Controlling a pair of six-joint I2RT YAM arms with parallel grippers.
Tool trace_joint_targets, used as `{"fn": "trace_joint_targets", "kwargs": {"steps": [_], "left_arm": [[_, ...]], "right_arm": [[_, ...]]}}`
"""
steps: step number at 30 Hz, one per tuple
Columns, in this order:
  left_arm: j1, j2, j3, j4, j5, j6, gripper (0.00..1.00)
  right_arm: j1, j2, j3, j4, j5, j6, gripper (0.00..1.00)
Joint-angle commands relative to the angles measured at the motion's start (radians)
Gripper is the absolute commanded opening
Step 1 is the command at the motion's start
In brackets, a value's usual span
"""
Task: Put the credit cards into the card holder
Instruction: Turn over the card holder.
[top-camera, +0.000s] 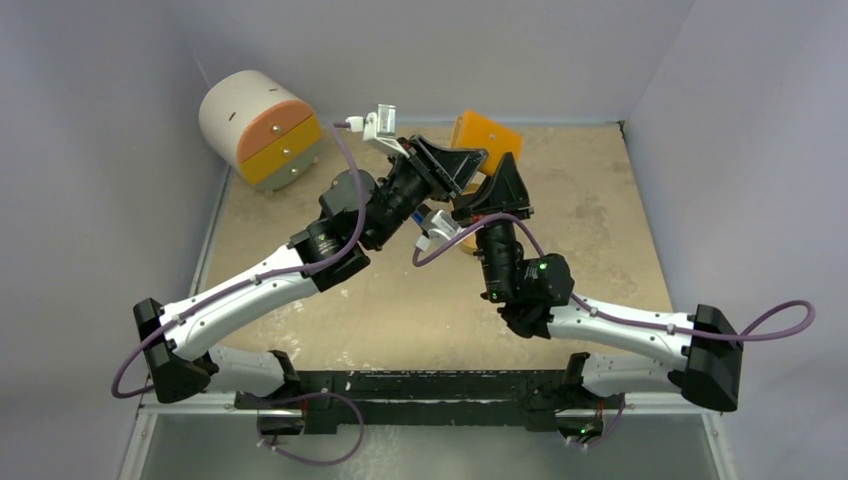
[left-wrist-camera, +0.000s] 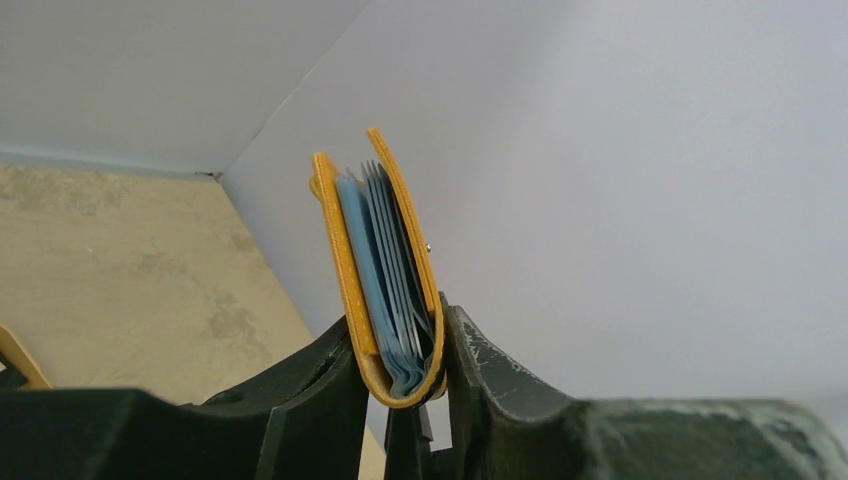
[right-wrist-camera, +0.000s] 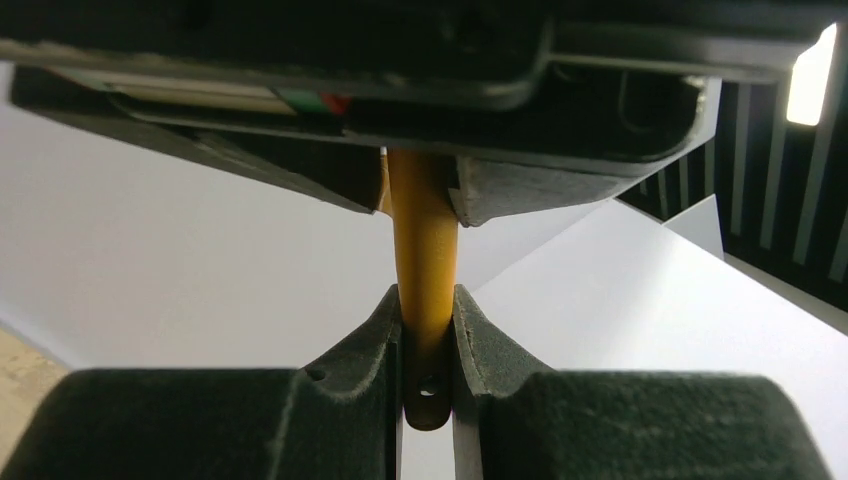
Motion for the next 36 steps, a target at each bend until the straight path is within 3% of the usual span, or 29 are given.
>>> {"fn": "trace_joint_targets", "kwargs": {"steps": [1,2,4,6,7,8,11,12,13,17,18,20,28,33,36], "left_arm": [[0.009,-0.013,0.02,0.073,-0.01,-0.021,0.28],[0.008,-0.015,0.016,0.076,-0.017,-0.021,0.24],[0.009,-0.02,0.011,0.075,-0.036,-0.022,0.03],[0.008,-0.027,0.004,0.076,-0.061,-0.017,0.0],[0.009,-0.036,-0.006,0.079,-0.081,-0.014,0.0],[0.009,-0.047,-0.015,0.08,-0.108,-0.009,0.0],[0.013,-0.097,-0.044,0.062,-0.226,0.02,0.0],[0.016,-0.119,-0.049,0.052,-0.261,0.036,0.0],[0.018,-0.134,-0.052,0.038,-0.296,0.056,0.0],[0.023,-0.198,-0.047,-0.01,-0.399,0.153,0.0],[0.022,-0.216,-0.042,-0.033,-0.412,0.184,0.0],[0.023,-0.264,-0.034,-0.111,-0.39,0.253,0.0],[0.023,-0.48,-0.041,-0.458,0.032,0.398,0.0],[0.023,-0.609,-0.113,-0.502,0.317,0.447,0.0],[0.023,-0.623,-0.14,-0.499,0.475,0.448,0.0]], "right_arm": [[0.01,-0.01,0.024,0.095,-0.018,-0.01,0.0],[0.01,-0.01,0.022,0.096,-0.016,-0.01,0.0],[0.013,-0.01,0.02,0.097,-0.01,-0.01,0.0],[0.018,-0.01,0.028,0.077,0.012,0.01,0.0],[0.022,-0.01,0.042,0.036,0.043,0.04,0.07],[0.026,-0.011,0.059,-0.026,0.087,0.078,0.28],[0.046,-0.036,0.101,-0.318,0.148,0.275,0.79],[0.06,-0.05,0.113,-0.44,0.149,0.369,0.95],[0.075,-0.063,0.134,-0.582,0.145,0.467,0.98],[0.112,-0.085,0.283,-1.097,0.068,0.924,0.99],[0.112,-0.093,0.328,-1.254,-0.005,1.132,0.99],[0.102,-0.115,0.394,-1.428,-0.17,1.366,0.99],[-0.081,-0.347,0.398,-1.461,-0.767,1.881,0.99],[-0.099,-0.406,0.391,-1.437,-0.949,2.11,0.99],[-0.1,-0.409,0.337,-1.316,-1.068,2.242,0.99]]}}
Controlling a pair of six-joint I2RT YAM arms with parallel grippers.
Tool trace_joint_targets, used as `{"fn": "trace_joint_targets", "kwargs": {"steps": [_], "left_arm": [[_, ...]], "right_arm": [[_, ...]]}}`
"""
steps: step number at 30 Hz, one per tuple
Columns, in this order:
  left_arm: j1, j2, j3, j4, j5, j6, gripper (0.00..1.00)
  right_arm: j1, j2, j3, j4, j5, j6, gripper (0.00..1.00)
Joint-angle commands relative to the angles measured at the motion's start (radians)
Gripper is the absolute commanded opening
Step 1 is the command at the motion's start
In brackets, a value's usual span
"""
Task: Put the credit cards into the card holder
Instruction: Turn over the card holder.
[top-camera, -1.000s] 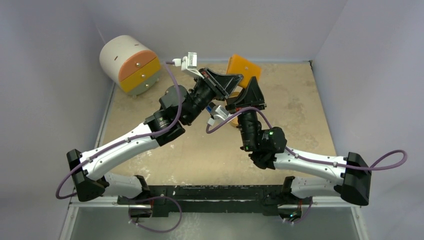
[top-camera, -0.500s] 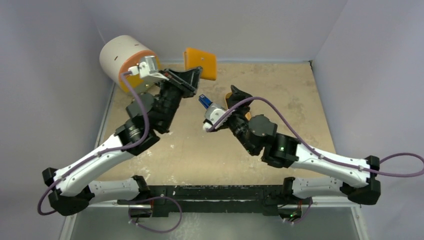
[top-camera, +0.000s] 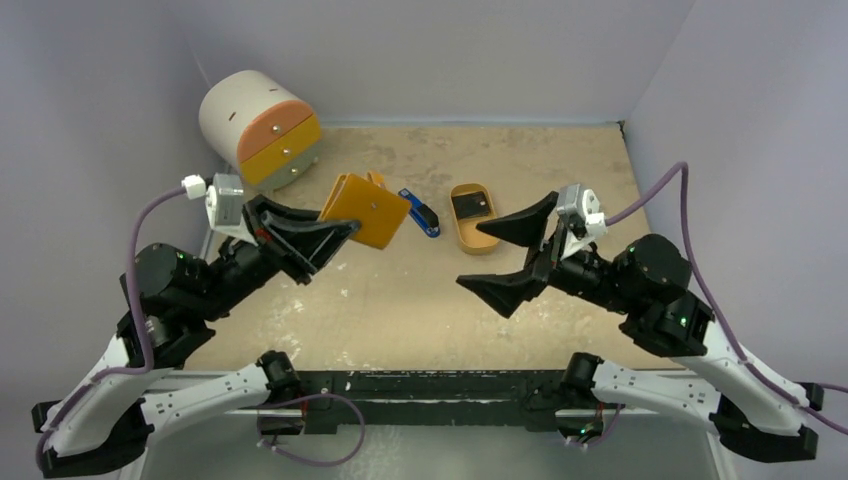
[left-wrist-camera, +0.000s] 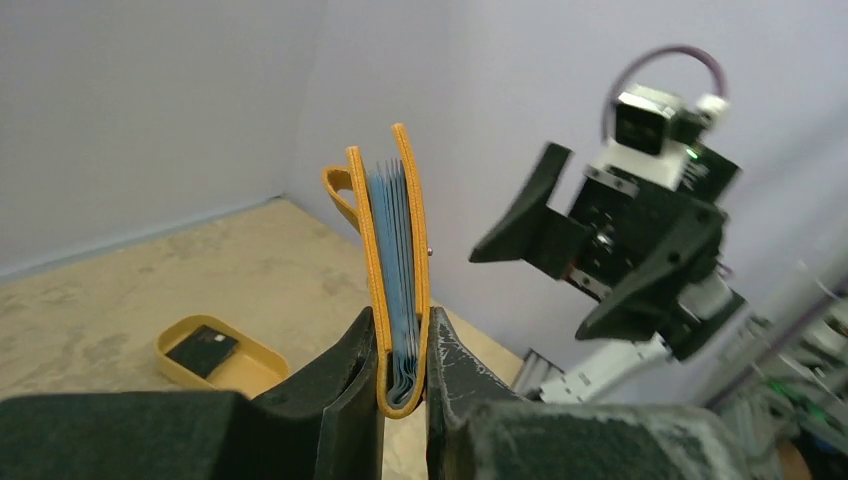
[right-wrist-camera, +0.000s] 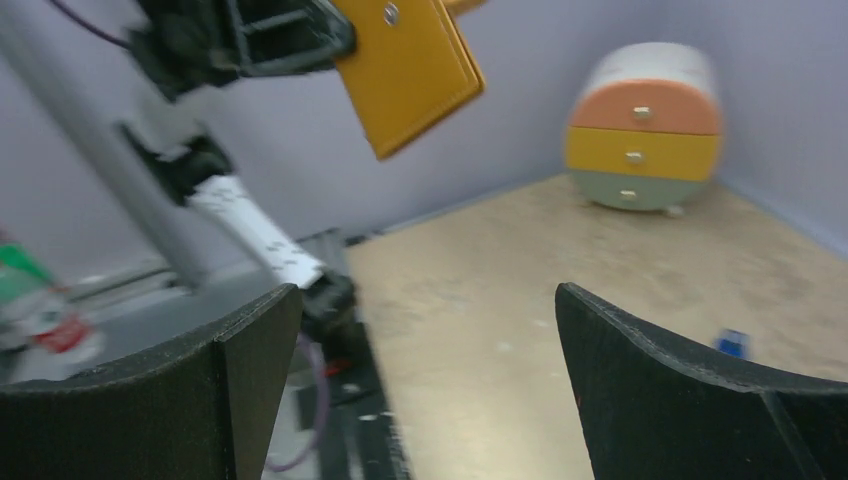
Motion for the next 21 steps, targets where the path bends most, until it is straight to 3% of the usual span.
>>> {"fn": "trace_joint_targets", "kwargs": {"steps": [1,4,8,21], "left_arm": [[0.0,0.003,-0.038,-0.002,0.353,0.045,0.0],[0.001,0.024,-0.066,0.037,0.492,0.019,0.0],[0.001,0.053,-0.132,0.214,0.599,-0.07,0.0],[0.001,0.176,-0.064,0.327,0.729,-0.147,0.0]], "right_arm": [[-0.003,0.02,-0.042,0.184,-0.272,0.329,0.99],[-0.003,0.04,-0.101,0.372,-0.379,0.465,0.99],[-0.003,0.072,-0.166,0.569,-0.458,0.592,0.99],[-0.003,-0.027,-0.229,0.565,-0.42,0.604,0.97]]}}
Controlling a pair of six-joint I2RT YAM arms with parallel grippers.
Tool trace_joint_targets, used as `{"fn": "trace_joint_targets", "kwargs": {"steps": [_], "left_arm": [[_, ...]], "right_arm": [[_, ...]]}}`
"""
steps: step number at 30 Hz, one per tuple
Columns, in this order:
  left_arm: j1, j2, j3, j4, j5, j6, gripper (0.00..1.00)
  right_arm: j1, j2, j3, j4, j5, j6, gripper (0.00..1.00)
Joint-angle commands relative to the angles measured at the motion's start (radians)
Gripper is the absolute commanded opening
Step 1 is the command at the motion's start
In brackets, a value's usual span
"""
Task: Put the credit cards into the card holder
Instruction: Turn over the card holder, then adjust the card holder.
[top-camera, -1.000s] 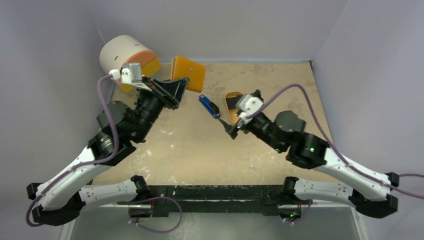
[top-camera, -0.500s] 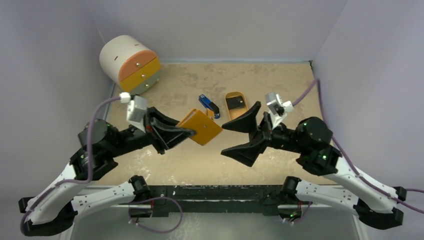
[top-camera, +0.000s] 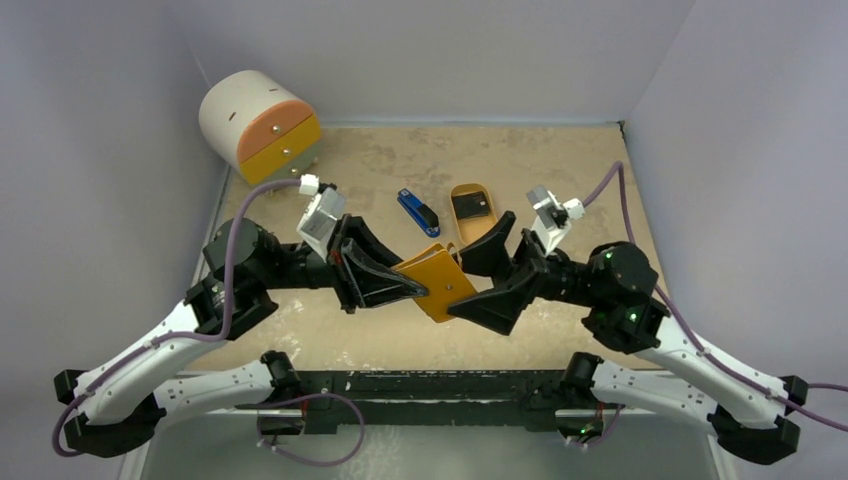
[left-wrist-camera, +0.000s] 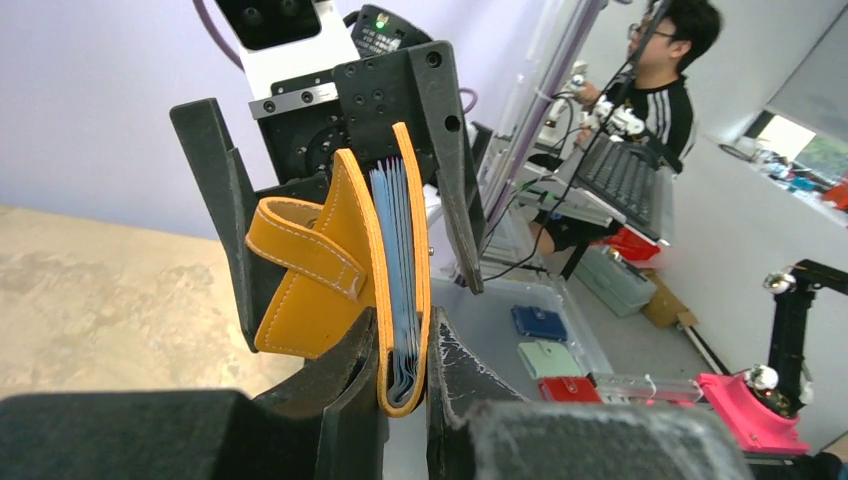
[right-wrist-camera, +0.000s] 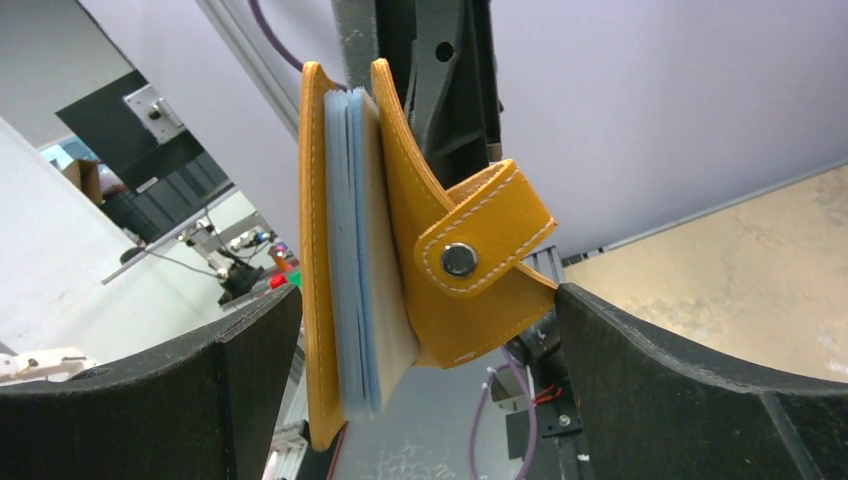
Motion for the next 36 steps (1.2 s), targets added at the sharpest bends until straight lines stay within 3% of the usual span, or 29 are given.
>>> {"fn": "trace_joint_targets", "kwargs": {"steps": [1,6,7,11,12,19,30,36], "left_arm": [[0.001,0.016,0.031,0.08,0.031,-0.027,0.0],[0.001,0.02,0.05,0.054,0.006,-0.002,0.0],[0.0,0.025,0.056,0.052,0.007,-0.003,0.0],[0.001,0.04,0.09,0.015,0.013,0.006,0.0],[0.001,0.036,0.097,-0.015,0.004,0.021,0.0],[0.0,-0.003,0.117,-0.088,-0.042,0.047,0.0],[0.0,0.024,0.125,-0.058,-0.007,0.015,0.0],[0.0,0.009,0.132,-0.053,0.008,-0.011,0.0]], "right_arm": [[0.017,-0.038,0.007,0.107,-0.073,0.036,0.95],[0.018,-0.031,0.023,0.103,-0.132,0.039,0.74],[0.018,-0.028,0.029,0.098,-0.14,0.038,0.75],[0.018,-0.063,0.049,0.035,-0.098,0.006,0.97],[0.018,-0.081,0.061,0.005,-0.081,-0.015,0.99],[0.017,-0.206,0.097,-0.142,0.029,-0.091,0.99],[0.018,-0.147,0.131,-0.185,0.086,-0.146,0.99],[0.017,-0.134,0.089,-0.099,0.107,-0.136,0.99]]}}
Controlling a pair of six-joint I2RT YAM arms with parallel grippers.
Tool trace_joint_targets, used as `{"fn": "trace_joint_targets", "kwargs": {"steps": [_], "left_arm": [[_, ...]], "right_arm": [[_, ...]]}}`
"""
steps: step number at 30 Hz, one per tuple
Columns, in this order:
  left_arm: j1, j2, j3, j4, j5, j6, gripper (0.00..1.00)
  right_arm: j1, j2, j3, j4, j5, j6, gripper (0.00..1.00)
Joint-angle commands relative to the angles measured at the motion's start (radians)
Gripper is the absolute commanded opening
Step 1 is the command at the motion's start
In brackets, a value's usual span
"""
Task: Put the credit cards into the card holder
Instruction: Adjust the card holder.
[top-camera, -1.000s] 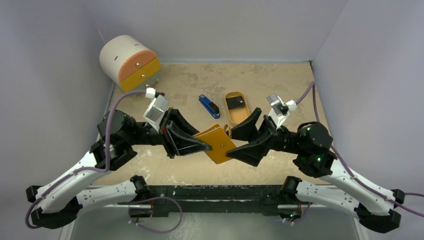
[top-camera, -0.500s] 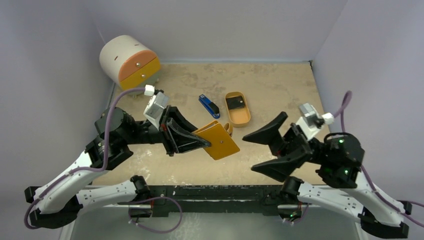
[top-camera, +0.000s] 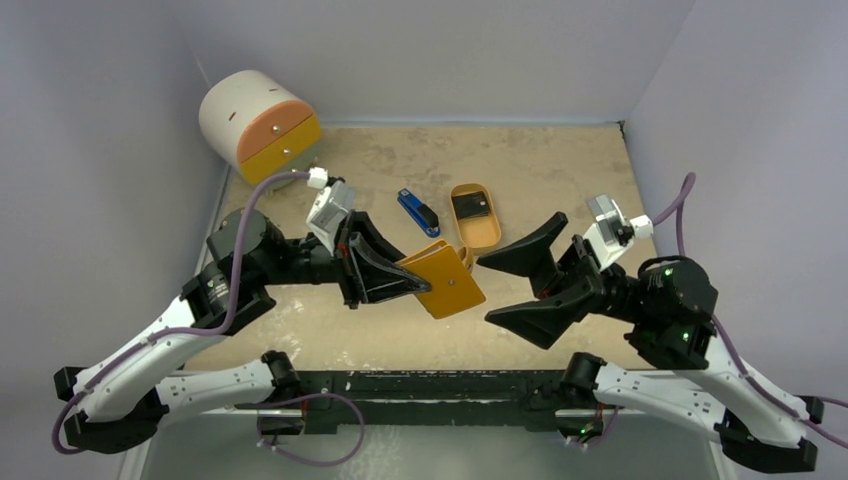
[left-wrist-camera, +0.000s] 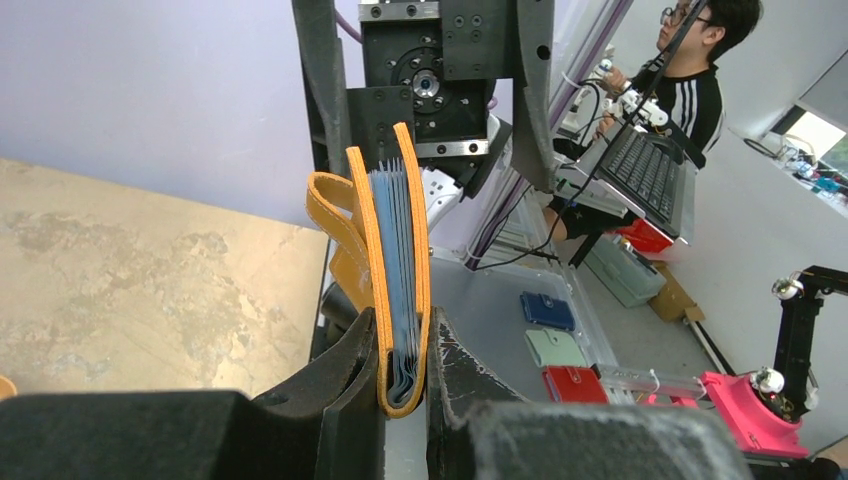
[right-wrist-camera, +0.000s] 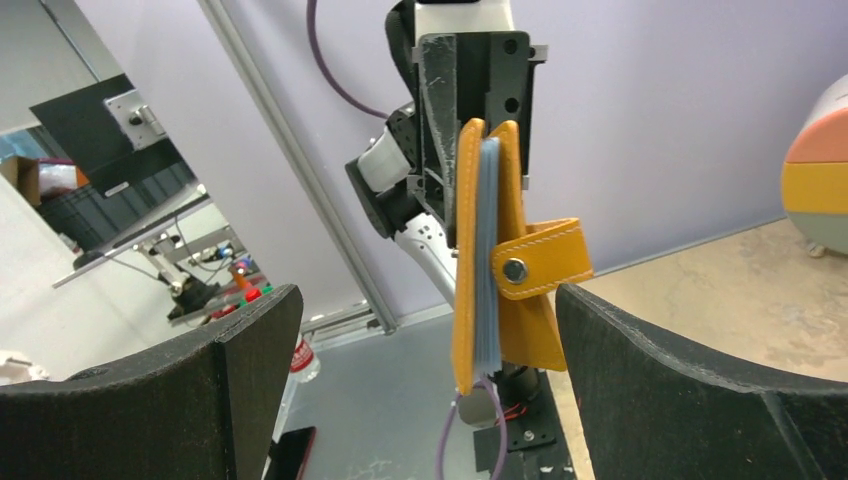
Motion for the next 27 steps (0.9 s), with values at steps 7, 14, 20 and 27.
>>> {"fn": "trace_joint_targets", "kwargs": {"steps": [7,14,20,27], "left_arm": [[0.005,-0.042,0.05,0.042,0.032,-0.023,0.0],[0.004,-0.054,0.046,0.05,0.035,-0.027,0.0],[0.005,-0.061,0.056,0.03,0.025,-0.012,0.0],[0.004,-0.06,0.078,-0.027,0.0,0.035,0.0]], "right_arm": [[0.003,0.047,-0.014,0.141,0.014,0.002,0.99],[0.004,0.093,-0.017,0.165,-0.013,0.018,0.99],[0.004,0.124,-0.014,0.173,-0.077,0.042,0.99],[0.004,0.146,-0.003,0.166,-0.194,0.067,0.72]]}}
